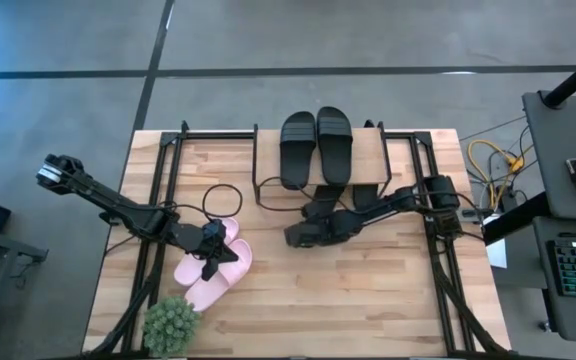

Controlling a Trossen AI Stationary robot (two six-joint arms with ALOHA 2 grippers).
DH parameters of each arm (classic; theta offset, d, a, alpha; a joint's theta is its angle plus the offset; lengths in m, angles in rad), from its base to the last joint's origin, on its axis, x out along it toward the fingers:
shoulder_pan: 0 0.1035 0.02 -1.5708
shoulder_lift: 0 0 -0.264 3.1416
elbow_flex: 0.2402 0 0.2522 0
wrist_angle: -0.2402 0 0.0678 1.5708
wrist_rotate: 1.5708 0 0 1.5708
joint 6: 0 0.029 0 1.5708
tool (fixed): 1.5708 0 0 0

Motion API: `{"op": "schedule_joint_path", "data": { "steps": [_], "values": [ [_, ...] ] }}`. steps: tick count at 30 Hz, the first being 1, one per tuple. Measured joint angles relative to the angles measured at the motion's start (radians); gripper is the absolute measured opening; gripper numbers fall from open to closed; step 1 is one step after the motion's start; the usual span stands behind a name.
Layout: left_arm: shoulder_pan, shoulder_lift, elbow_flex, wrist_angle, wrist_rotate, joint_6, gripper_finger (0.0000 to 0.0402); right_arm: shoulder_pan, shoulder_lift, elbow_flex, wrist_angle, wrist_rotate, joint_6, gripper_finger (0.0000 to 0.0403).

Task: Pick and place slides into the shelf
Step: Adjust the left black slide under the shelf

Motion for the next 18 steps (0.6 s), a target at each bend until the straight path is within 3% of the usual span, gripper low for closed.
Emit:
{"op": "schedule_joint_path", "data": {
  "steps": [6,13,18],
  "values": [
    [0.001,0.0,0.0,-0.002,0.0,0.0,0.001,-0.042,-0.001,0.0,-0.139,0.09,0.035,0.0009],
    [0.001,0.0,0.0,-0.004,0.0,0.0,0.001,-0.051,-0.008,0.013,-0.349,0.101,0.187,0.0009],
    [0.001,0.0,0.0,-0.006,0.0,0.0,0.001,-0.011,-0.045,0.017,-0.368,0.111,0.212,0.0009]
  ]
}}
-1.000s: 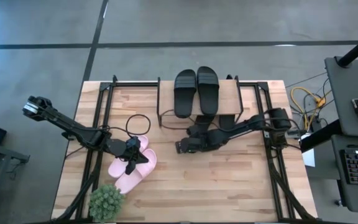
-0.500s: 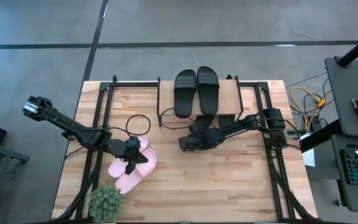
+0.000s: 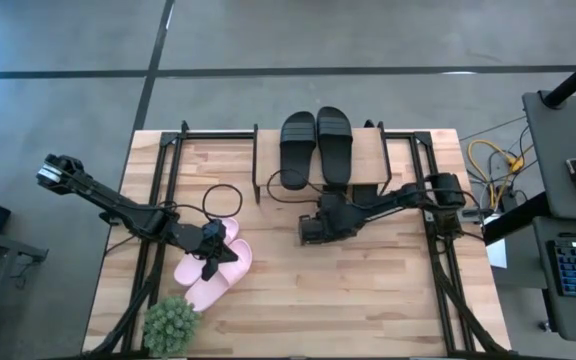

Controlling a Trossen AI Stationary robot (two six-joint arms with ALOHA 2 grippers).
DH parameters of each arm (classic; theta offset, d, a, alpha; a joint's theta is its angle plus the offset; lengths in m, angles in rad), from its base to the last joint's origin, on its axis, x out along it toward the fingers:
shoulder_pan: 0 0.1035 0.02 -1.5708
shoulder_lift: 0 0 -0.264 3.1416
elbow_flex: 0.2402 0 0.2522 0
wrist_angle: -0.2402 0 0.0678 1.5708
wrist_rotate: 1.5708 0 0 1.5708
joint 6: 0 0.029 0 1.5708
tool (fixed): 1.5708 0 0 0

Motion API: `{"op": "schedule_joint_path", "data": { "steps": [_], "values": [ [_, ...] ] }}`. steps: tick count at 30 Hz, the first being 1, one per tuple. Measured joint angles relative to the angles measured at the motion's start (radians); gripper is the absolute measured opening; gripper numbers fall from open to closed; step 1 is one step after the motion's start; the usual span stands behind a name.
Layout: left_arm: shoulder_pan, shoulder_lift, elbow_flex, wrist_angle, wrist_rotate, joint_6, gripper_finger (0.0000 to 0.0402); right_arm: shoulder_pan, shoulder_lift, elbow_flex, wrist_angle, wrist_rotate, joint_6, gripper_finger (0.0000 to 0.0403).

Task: Pick and place slides into the shelf
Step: Adjust the left black slide under the shelf, then put the right pink slide under the shelf

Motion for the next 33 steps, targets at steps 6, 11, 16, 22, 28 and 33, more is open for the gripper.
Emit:
{"op": "schedule_joint_path", "data": {
  "steps": [6,11,16,22,28,33],
  "values": [
    [0.0,0.0,-0.002,-0.006,0.0,0.02,0.001,0.068,-0.069,0.0,-0.032,-0.002,0.031,0.0009],
    [0.0,0.0,-0.002,-0.004,0.0,0.021,0.001,0.15,-0.128,-0.002,-0.26,-0.012,0.282,0.0009],
    [0.0,0.0,-0.002,-0.004,0.0,0.023,0.001,0.243,-0.161,-0.041,-0.398,-0.131,0.47,0.0009],
    [-0.001,0.0,-0.002,-0.004,0.0,0.046,0.001,0.32,-0.169,-0.125,-0.364,-0.21,0.595,0.0009],
    [-0.001,0.0,-0.002,-0.004,0.0,0.045,0.001,0.287,-0.17,-0.213,-0.356,-0.161,0.617,0.0009],
    [-0.001,0.0,-0.002,-0.004,0.0,0.043,0.001,0.221,-0.17,-0.239,-0.327,-0.136,0.547,0.0009]
  ]
}}
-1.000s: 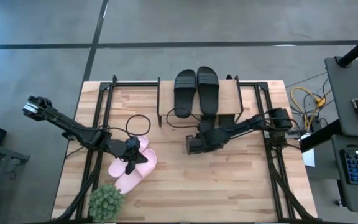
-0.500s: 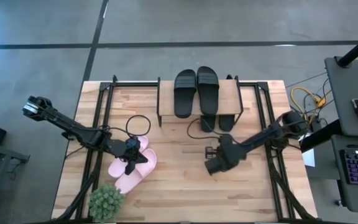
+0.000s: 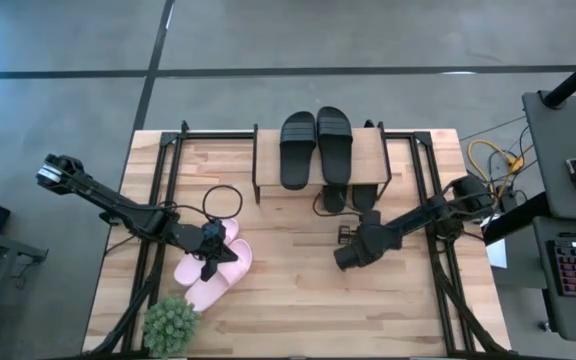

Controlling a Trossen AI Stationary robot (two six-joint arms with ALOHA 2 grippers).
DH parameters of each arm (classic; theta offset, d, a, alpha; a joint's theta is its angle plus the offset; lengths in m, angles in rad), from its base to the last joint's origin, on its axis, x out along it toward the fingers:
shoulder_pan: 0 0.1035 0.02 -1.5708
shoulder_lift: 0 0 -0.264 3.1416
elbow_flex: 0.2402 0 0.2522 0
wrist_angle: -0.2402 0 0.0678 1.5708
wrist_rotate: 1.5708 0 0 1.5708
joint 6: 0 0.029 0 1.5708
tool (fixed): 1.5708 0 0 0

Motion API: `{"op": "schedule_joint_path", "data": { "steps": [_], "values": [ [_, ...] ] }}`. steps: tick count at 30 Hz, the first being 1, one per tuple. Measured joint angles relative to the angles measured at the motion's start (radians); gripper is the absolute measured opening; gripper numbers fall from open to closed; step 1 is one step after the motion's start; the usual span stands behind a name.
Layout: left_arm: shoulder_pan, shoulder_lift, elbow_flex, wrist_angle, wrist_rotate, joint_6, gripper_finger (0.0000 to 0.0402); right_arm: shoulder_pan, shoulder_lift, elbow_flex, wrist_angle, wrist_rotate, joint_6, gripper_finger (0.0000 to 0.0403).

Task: Pick and place slides into the shelf
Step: Put the right pink slide under the shelf

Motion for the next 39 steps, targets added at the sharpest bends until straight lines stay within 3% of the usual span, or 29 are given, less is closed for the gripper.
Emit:
{"op": "schedule_joint_path", "data": {
  "steps": [7,14,21,27,32,39],
  "values": [
    [0.002,0.0,0.006,0.01,-0.018,0.001,0.001,0.004,-0.002,0.05,0.293,0.027,-0.278,0.0009],
    [0.004,0.0,0.018,0.197,-0.072,0.101,0.001,0.008,-0.006,0.077,0.669,-0.004,-0.565,0.0009],
    [0.013,-0.024,0.089,0.231,-0.074,0.167,0.001,0.008,-0.006,0.133,0.743,-0.006,-0.619,0.0009],
    [0.014,-0.089,0.173,0.231,-0.065,0.268,0.001,0.008,-0.006,0.19,0.903,0.004,-0.778,0.0009],
    [0.014,-0.16,0.209,0.053,-0.014,0.259,0.001,0.008,-0.005,0.252,0.902,0.076,-0.842,0.0009],
    [-0.015,-0.259,0.22,-0.221,-0.007,0.119,0.001,0.013,-0.004,0.347,0.898,0.082,-0.941,0.0009]
  ]
}}
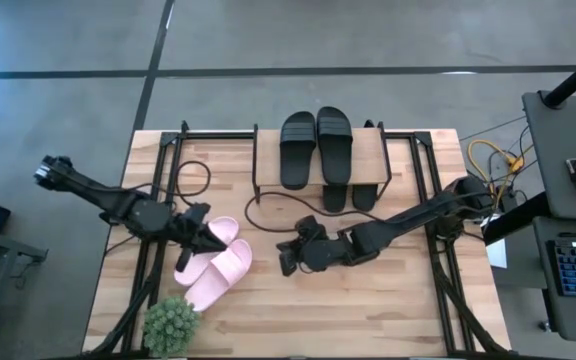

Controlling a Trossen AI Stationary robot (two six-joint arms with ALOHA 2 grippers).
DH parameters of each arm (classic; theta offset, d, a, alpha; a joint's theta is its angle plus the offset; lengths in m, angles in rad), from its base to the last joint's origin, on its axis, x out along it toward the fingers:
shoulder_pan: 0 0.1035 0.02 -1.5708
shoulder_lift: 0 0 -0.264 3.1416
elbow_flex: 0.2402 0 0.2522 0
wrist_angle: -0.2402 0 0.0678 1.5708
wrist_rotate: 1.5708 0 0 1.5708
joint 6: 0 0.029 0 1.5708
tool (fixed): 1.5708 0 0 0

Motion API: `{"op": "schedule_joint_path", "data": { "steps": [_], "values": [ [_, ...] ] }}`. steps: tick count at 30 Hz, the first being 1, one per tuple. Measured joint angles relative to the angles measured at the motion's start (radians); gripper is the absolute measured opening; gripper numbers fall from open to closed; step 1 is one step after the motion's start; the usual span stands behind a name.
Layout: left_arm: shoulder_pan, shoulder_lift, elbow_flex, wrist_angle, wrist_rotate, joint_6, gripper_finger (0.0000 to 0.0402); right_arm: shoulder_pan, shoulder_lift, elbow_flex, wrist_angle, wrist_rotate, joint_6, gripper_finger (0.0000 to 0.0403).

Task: Pick and place slides into the shelf
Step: Put the right pink slide under the shelf

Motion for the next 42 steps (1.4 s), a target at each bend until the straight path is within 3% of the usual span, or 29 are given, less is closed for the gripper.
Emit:
{"op": "schedule_joint_path", "data": {
  "steps": [7,14,20,23,30,36,42],
  "values": [
    [-0.035,-0.064,0.004,-0.004,0.032,-0.016,0.001,0.018,0.0,0.121,-0.001,-0.011,-0.091,0.0009],
    [-0.042,-0.07,0.004,0.005,0.172,-0.068,0.001,0.033,0.0,0.199,0.001,-0.226,-0.088,0.0009],
    [-0.068,-0.03,-0.002,0.002,0.254,-0.094,0.001,0.036,0.001,0.203,0.001,-0.318,0.001,0.0009],
    [-0.102,-0.009,-0.004,0.002,0.276,-0.095,0.001,0.047,0.001,0.201,0.019,-0.324,0.017,0.0009],
    [-0.146,0.03,-0.002,0.063,0.271,-0.095,0.001,0.071,0.002,0.201,0.289,-0.361,-0.103,0.0009],
    [-0.147,0.031,0.002,0.177,0.272,-0.094,0.001,0.066,0.002,0.216,0.293,-0.343,-0.101,0.0009],
    [-0.149,-0.008,0.002,0.255,0.293,-0.093,0.001,0.067,0.002,0.241,0.35,-0.397,-0.147,0.0009]
  ]
}}
